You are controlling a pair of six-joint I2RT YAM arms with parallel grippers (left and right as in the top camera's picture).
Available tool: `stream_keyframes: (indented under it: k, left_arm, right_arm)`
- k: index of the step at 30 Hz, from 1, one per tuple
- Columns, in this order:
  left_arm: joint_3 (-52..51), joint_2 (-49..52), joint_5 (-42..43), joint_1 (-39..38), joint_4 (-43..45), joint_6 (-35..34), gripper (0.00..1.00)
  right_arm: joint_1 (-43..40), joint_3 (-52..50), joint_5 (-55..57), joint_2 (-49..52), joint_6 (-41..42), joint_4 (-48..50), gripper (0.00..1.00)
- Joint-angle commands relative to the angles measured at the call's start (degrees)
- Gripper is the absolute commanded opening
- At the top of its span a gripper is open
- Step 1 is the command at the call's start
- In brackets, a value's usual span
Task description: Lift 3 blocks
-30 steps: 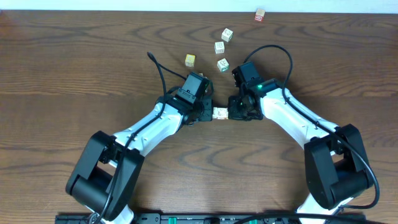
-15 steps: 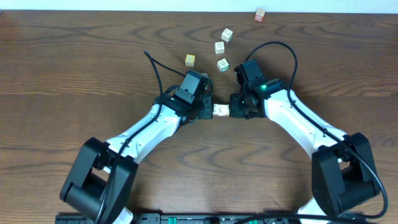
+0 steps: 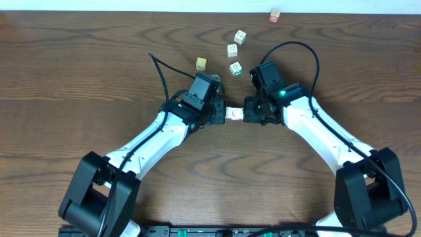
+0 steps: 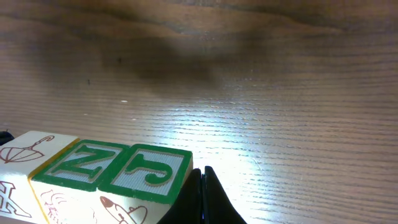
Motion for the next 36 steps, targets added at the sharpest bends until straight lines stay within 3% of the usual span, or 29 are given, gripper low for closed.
stream_keyframes:
  k: [1, 36]
  left_arm:
    - [2.4, -2.3, 14.5, -3.8, 3.0, -0.3, 0.07]
    - [2.4, -7.1, 14.5, -3.8, 3.0, -0.3, 0.07]
  right_arm:
    - [4.7, 2.3, -15.9, -2.2, 0.2, 2.2, 0.01]
    - [4.7, 4.4, -16.1, -6.2, 0.1, -0.4, 0.01]
